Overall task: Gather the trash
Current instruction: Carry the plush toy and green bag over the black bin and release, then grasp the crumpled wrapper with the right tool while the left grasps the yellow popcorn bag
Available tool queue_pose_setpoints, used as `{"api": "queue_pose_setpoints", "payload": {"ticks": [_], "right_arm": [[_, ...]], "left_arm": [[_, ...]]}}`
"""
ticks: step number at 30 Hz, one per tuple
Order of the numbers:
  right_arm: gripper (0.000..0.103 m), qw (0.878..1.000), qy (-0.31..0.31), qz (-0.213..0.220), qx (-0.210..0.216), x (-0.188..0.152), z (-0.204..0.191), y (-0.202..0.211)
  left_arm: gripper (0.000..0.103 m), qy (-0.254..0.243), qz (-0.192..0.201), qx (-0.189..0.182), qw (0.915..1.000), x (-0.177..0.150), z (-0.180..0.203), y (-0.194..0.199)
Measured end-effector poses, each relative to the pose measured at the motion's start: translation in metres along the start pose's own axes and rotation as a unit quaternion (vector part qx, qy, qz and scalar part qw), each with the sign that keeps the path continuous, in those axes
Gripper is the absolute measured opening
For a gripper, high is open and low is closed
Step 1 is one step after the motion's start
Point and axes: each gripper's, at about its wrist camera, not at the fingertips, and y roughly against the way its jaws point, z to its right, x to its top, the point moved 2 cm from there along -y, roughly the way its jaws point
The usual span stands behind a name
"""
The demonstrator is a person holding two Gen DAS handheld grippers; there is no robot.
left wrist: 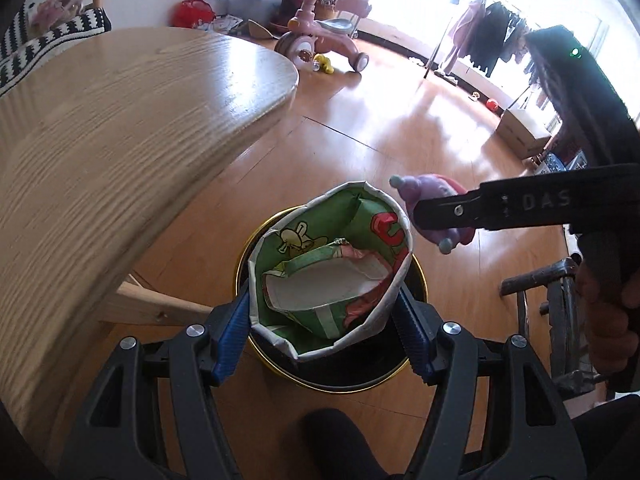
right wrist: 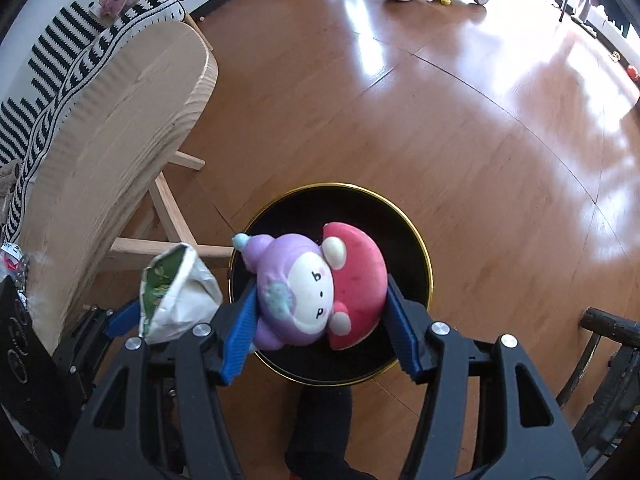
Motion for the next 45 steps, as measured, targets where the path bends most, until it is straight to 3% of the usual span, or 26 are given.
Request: {"api": "queue_pose_setpoints", "payload": {"ticks": [10, 12, 13, 16, 26, 32, 38, 42, 45], "right_arm": [[0.062, 1.000, 0.000, 0.007, 0.004, 0.003, -0.009, 0.004], [0.073, 1.000, -0.002, 0.010, 0.000, 0.005, -0.007, 0.005], [0.083, 1.000, -0.003, 0.012, -0.002, 0.006, -0.005, 0.006], [0.084, 1.000, -0.009, 0.024, 0.002, 0.008, -0.005, 0.012], [0.084, 0.998, 0.002, 0.058, 0.012, 0.018, -0.027, 0.035], [0.084, 0.990, 0.046, 0.122, 0.048, 0.024, -0.096, 0.070], [0.084, 0.973, 0.103, 0.151, 0.138, 0.021, -0.214, 0.091], [0.084, 0.953, 0.169, 0.148, 0.202, 0.002, -0.314, 0.096], [0.084, 0.936, 0.214, 0.131, 0.246, -0.023, -0.380, 0.093]], "left_arm": [[0.067, -0.004, -0.005, -0.002, 1.0000, -0.001, 0.004, -0.005], [0.070, -0.007, -0.009, -0.002, 0.9999, 0.000, 0.002, -0.002], [0.073, -0.008, -0.011, -0.003, 0.9999, 0.000, 0.003, -0.003], [0.080, -0.003, -0.005, -0.002, 1.0000, 0.001, 0.001, -0.001], [0.080, -0.005, 0.004, 0.001, 1.0000, 0.001, -0.004, 0.032], [0.090, -0.002, 0.051, 0.040, 0.9979, -0.001, -0.032, 0.112], [0.092, 0.062, 0.106, 0.121, 0.9851, -0.025, -0.117, 0.219], [0.092, 0.117, 0.126, 0.192, 0.9661, -0.060, -0.185, 0.286], [0.092, 0.180, 0.141, 0.236, 0.9446, -0.093, -0.239, 0.338]]}}
